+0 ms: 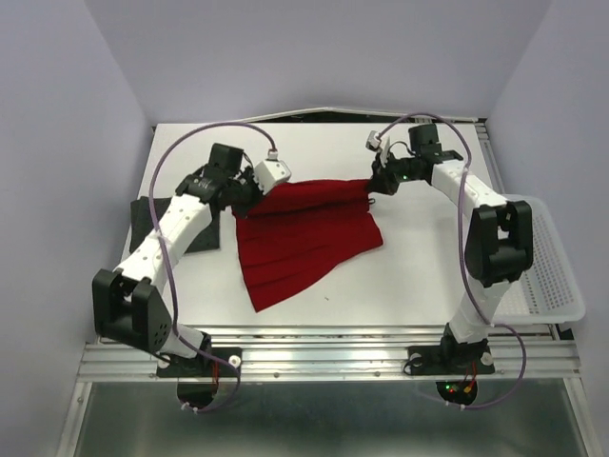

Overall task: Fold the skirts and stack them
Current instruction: Fold the skirt

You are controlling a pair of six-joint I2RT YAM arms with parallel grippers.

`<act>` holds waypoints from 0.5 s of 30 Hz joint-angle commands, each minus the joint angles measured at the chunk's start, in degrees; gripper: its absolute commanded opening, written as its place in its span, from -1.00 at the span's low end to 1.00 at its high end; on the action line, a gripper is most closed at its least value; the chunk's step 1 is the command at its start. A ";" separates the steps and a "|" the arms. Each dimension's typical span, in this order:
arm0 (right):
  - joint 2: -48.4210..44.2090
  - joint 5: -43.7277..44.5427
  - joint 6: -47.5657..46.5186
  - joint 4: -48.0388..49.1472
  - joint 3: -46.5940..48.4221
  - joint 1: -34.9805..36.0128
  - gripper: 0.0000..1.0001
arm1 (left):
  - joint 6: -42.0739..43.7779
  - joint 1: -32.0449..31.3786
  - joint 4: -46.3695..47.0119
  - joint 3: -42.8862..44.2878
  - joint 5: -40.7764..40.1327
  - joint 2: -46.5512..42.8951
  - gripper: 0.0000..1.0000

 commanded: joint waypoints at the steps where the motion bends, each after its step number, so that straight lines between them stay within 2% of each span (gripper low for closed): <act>1: -5.31 1.79 -9.05 3.45 -7.56 -1.72 -0.99 | -0.38 -4.71 0.41 -8.45 -3.30 -6.21 -1.00; 6: -8.66 3.82 -14.60 4.60 -16.02 -1.72 -0.99 | -2.14 -10.51 2.52 -19.27 -4.36 -7.98 -1.00; 13: -14.54 4.08 -20.67 6.62 -28.59 0.29 -0.95 | 1.63 -11.14 5.07 -28.77 -6.21 -8.07 -1.00; 14: -15.86 3.99 -21.03 6.71 -29.38 0.82 -0.82 | 1.81 -11.31 4.90 -29.12 -5.77 -7.98 -0.89; 15: -16.48 3.82 -21.46 5.84 -30.09 0.83 -0.71 | 1.73 -11.31 4.38 -28.95 -5.51 -7.81 -0.60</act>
